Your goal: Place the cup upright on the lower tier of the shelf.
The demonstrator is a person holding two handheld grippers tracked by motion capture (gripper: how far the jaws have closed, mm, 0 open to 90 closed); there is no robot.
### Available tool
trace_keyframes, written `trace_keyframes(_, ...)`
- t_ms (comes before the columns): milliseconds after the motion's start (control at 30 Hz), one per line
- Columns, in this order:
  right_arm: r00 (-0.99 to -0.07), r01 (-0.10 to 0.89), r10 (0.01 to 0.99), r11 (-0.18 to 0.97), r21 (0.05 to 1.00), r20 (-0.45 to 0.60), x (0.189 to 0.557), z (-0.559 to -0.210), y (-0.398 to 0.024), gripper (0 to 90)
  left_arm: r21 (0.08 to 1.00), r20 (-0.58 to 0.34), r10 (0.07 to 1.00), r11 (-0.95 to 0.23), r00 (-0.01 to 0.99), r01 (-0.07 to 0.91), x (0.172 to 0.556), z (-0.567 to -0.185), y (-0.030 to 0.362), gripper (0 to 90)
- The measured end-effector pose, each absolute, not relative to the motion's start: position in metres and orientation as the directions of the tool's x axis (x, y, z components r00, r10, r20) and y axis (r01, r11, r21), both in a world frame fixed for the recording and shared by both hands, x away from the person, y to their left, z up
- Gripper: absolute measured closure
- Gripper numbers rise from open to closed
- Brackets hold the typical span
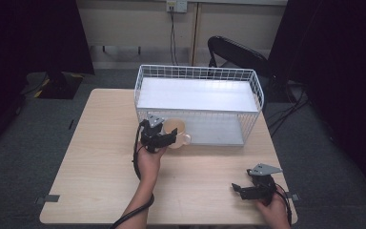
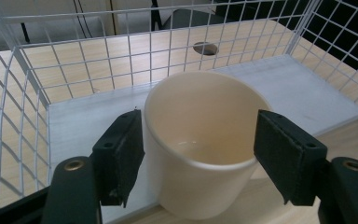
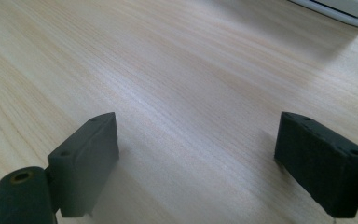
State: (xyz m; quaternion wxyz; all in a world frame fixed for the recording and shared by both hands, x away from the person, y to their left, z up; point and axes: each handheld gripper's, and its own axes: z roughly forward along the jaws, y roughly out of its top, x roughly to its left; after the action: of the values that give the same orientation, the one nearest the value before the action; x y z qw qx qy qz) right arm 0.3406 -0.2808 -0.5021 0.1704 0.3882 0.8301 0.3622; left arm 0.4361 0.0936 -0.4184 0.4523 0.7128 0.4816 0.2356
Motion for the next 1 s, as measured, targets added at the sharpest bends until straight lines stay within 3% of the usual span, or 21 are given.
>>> trace_keyframes(533, -0.64, 0.521, 0.768, 0.436, 0.734, -0.001, 0.341, -0.502, -0.281, 12.8, 0.857, -0.1, 0.891, -0.15, 0.444, 0.493, 0.432, -0.434, 0.088, 33.8)
trace_keyframes(1000, -0.64, 0.521, 0.768, 0.436, 0.734, -0.001, 0.341, -0.502, -0.281, 12.8, 0.839, -0.097, 0.909, -0.145, 0.406, 0.524, 0.443, -0.443, 0.081, 41.2)
